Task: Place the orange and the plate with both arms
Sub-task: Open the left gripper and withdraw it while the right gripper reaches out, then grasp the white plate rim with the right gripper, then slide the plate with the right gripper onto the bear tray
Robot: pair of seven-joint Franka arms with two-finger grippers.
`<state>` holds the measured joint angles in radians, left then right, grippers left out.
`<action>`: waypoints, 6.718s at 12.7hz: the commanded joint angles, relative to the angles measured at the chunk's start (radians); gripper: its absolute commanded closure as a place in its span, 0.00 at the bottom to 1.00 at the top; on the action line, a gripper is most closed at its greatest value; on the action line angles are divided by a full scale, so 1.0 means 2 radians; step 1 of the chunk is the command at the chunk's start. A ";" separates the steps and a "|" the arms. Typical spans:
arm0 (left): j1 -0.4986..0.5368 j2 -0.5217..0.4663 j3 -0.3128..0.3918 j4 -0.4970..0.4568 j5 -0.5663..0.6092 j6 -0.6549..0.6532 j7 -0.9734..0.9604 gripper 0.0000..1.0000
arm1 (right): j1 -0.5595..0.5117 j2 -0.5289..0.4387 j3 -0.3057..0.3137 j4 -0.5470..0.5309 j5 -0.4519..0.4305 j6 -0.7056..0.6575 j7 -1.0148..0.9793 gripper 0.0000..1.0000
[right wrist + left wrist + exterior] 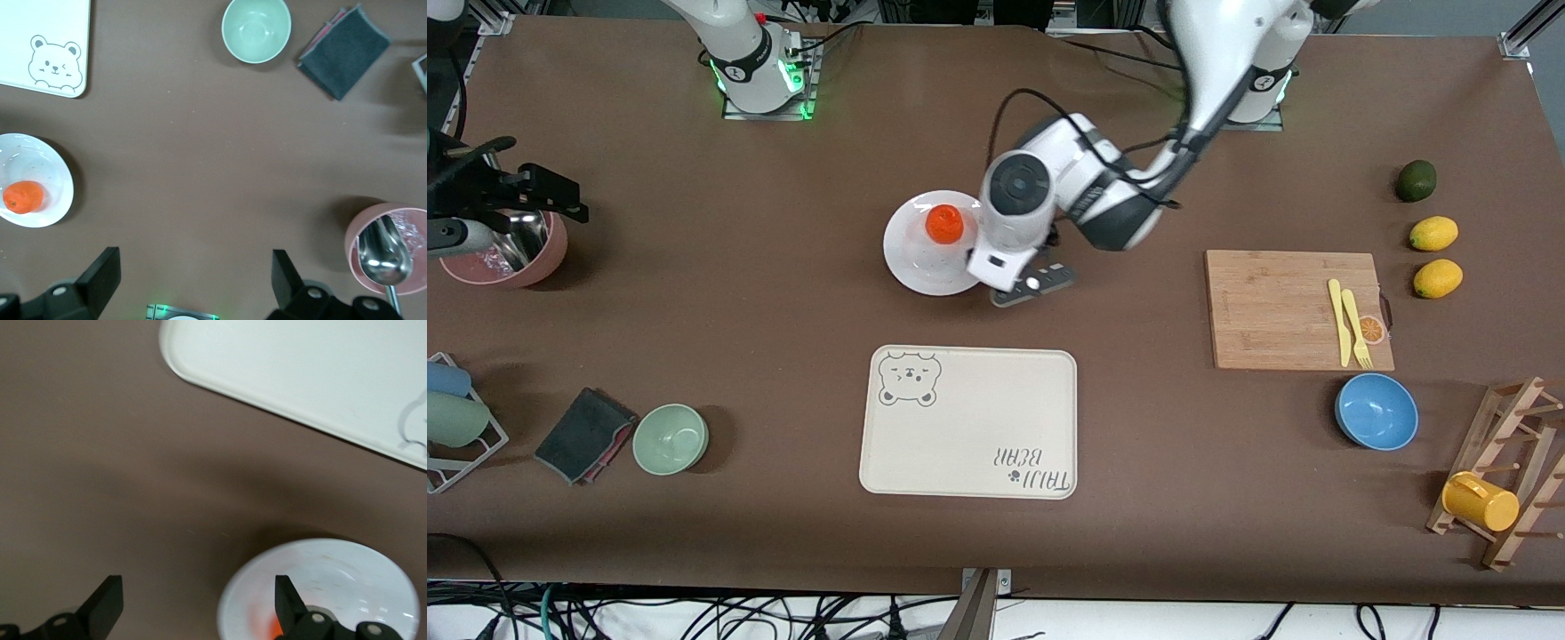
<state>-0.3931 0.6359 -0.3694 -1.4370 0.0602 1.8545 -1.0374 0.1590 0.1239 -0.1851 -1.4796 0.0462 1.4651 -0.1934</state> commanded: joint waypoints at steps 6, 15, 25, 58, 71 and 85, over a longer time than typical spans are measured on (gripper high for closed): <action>0.209 -0.047 -0.002 0.009 0.001 -0.119 0.262 0.00 | -0.007 0.055 -0.001 0.008 0.010 -0.041 -0.043 0.00; 0.233 -0.046 0.000 0.011 0.001 -0.124 0.294 0.00 | -0.022 0.084 -0.001 -0.060 0.181 0.001 -0.060 0.00; 0.299 -0.070 -0.002 0.023 0.060 -0.124 0.488 0.00 | -0.014 0.038 0.118 -0.367 0.398 0.332 -0.136 0.00; 0.172 -0.315 0.177 -0.056 -0.037 -0.188 0.533 0.00 | 0.006 0.125 0.263 -0.476 0.832 0.560 -0.395 0.72; 0.181 -0.288 0.175 -0.058 -0.041 -0.188 0.539 0.00 | 0.006 0.094 0.258 -0.459 0.835 0.554 -0.425 1.00; 0.184 -0.283 0.176 -0.061 -0.041 -0.189 0.539 0.00 | -0.007 0.278 0.187 -0.143 0.831 0.472 -0.370 1.00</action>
<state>-0.0285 0.0556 -0.0220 -1.5792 -0.0139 1.4925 0.0198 0.1451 0.5550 0.1850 -1.9173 1.6958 2.4089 -0.9464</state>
